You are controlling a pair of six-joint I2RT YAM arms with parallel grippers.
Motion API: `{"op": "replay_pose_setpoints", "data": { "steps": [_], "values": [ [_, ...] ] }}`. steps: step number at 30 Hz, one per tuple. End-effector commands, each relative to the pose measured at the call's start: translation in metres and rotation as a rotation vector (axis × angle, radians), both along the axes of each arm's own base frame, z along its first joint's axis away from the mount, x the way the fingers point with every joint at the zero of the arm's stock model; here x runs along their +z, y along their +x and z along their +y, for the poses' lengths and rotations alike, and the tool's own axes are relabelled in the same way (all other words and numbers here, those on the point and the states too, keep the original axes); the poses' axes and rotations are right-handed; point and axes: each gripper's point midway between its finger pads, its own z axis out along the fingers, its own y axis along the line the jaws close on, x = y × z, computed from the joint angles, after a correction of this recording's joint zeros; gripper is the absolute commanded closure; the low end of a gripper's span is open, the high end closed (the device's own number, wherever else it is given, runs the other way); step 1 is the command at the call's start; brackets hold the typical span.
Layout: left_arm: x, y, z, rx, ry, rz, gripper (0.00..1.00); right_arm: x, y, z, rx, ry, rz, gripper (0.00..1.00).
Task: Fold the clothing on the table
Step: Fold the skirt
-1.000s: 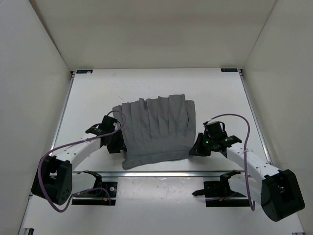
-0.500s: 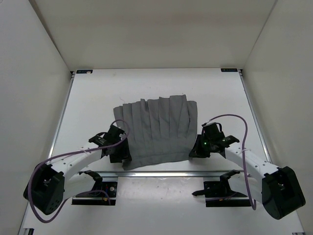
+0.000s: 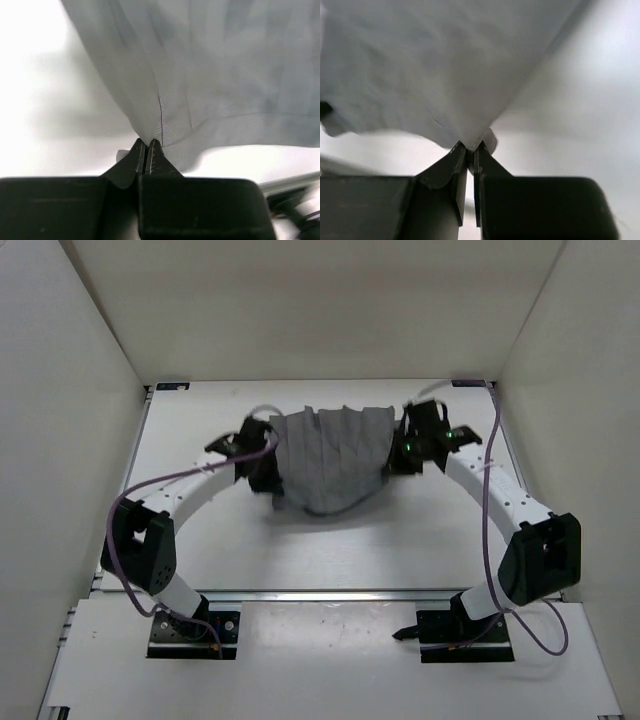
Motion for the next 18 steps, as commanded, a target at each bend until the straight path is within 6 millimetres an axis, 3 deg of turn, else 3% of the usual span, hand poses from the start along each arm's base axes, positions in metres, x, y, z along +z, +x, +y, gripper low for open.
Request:
{"op": "replay_pose_setpoints", "data": {
  "steps": [1, 2, 4, 5, 6, 7, 9, 10, 12, 13, 15, 16, 18],
  "values": [
    [0.14, 0.084, 0.002, 0.066, -0.063, -0.375, 1.0, 0.133, 0.061, 0.001, 0.033, -0.084, -0.42, 1.0],
    [0.169, 0.09, 0.005, 0.077, -0.081, -0.426, 1.0, 0.16, 0.069, -0.006, 0.003, -0.117, -0.502, 1.0],
    [0.192, 0.086, 0.02, 0.106, -0.073, -0.495, 1.0, 0.176, 0.064, -0.006, -0.011, -0.123, -0.567, 1.0],
    [0.191, 0.076, 0.027, 0.116, -0.072, -0.512, 1.0, 0.174, 0.056, -0.009, -0.021, -0.1, -0.579, 1.0],
    [0.164, 0.066, 0.036, 0.127, -0.053, -0.467, 1.0, 0.143, 0.048, -0.009, 0.002, -0.08, -0.514, 1.0],
    [0.17, 0.06, 0.041, 0.144, -0.088, -0.495, 1.0, 0.142, 0.044, -0.016, -0.025, -0.047, -0.521, 1.0],
    [0.112, 0.026, 0.052, 0.144, -0.078, -0.397, 1.0, 0.078, 0.015, -0.016, 0.008, -0.012, -0.378, 1.0],
    [0.095, 0.017, 0.049, 0.124, -0.086, -0.366, 1.0, 0.072, 0.007, -0.015, 0.016, 0.027, -0.366, 0.99],
    [0.036, -0.021, 0.054, 0.098, -0.043, -0.248, 1.0, 0.019, -0.023, -0.019, 0.023, 0.042, -0.243, 1.0],
    [0.022, -0.034, 0.054, 0.089, -0.029, -0.214, 1.0, 0.006, -0.034, -0.017, 0.014, 0.059, -0.198, 1.0],
    [-0.026, -0.074, 0.063, 0.069, 0.016, -0.099, 1.0, -0.033, -0.069, -0.023, 0.015, 0.052, -0.094, 1.0],
    [-0.047, -0.095, 0.067, 0.06, 0.021, -0.032, 1.0, -0.043, -0.081, -0.02, 0.016, 0.074, -0.053, 1.0],
    [-0.064, -0.119, 0.073, 0.05, 0.033, 0.017, 1.0, -0.068, -0.113, -0.021, 0.007, 0.118, 0.03, 1.0]
  ]
}}
